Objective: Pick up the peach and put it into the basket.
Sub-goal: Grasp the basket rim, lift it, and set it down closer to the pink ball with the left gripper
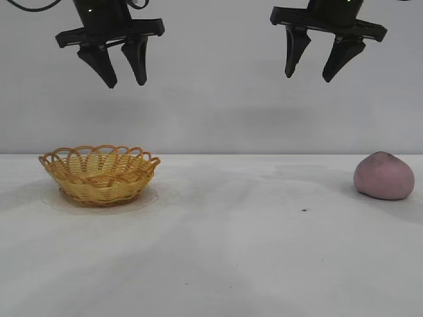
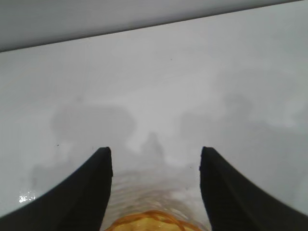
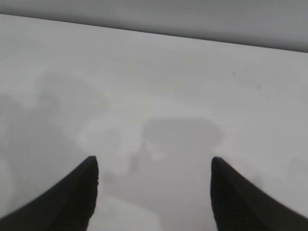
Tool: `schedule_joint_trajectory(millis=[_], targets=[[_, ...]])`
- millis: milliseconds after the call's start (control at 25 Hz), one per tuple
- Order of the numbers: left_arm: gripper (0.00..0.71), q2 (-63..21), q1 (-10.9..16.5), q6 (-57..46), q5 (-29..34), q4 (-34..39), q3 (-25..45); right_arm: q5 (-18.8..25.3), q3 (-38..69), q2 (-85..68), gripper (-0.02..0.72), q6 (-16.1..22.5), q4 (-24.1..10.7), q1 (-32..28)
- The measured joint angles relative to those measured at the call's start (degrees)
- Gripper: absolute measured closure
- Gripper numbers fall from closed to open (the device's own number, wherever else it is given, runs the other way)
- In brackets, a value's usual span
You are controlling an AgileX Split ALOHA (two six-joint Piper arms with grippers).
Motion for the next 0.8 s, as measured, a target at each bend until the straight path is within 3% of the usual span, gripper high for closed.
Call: schedule_joint_trajectory(millis=[440,800], targets=[[0.368,0.0,0.0,0.0,0.6,0.7,0.0,0.1,0.0,0.0,0.251,0.0,0.0,0.0],[0.368,2.0,1.5,9.9,12.6,4.3,0.0,0.8,0.0,0.0,0.251,0.0,0.0,0.0]])
